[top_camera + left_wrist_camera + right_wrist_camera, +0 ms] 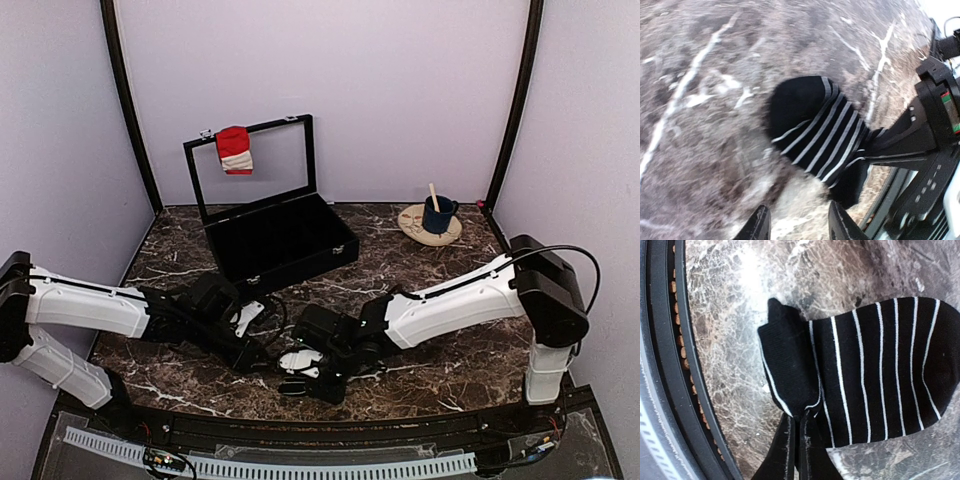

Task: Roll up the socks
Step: Roll the sock at the corner of the board.

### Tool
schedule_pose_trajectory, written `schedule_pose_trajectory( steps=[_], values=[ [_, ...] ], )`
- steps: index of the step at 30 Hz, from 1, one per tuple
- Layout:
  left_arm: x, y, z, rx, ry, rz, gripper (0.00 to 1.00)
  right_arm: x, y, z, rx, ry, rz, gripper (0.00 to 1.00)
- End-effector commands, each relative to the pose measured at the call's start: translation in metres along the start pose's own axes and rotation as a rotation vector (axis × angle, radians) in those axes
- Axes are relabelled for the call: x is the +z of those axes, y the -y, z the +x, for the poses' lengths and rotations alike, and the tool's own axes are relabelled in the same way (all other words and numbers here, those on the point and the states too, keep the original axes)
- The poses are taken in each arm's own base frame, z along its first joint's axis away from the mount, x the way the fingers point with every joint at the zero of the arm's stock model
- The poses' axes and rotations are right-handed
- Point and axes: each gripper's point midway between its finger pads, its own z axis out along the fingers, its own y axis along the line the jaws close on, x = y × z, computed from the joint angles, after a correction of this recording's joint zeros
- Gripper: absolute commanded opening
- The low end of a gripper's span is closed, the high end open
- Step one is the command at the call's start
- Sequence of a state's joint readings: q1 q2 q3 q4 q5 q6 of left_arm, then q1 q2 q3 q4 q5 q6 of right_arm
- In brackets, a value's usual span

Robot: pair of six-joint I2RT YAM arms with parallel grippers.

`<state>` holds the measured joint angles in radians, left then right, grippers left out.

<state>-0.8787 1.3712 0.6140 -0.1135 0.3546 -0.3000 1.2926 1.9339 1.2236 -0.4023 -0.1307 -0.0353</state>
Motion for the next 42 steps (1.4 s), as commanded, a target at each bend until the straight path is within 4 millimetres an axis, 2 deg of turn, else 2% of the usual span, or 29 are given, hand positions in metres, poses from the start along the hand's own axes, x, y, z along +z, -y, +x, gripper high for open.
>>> schedule_pose_trajectory(
  steps=[1,10,17,30,42],
  values=[
    [-0.014,-0.017,-0.007,-0.035,0.106,-0.102,0.42,0.004,-0.008,0.009,0.068,-0.064,-0.095,0.00],
    [-0.037,-0.020,-0.009,-0.006,0.227,-0.165,0.41,0.002,-0.004,0.001,0.181,-0.084,-0.217,0.00],
    [-0.043,-0.005,-0.009,0.085,0.285,-0.210,0.41,0.001,0.003,-0.001,0.286,-0.097,-0.309,0.00],
    [-0.035,0.033,-0.001,0.307,0.295,-0.246,0.41,0.004,0.005,0.005,0.390,-0.156,-0.441,0.00],
    [0.001,0.067,0.009,0.658,0.157,-0.311,0.41,-0.001,0.004,0.006,0.440,-0.190,-0.525,0.00]
  ],
)
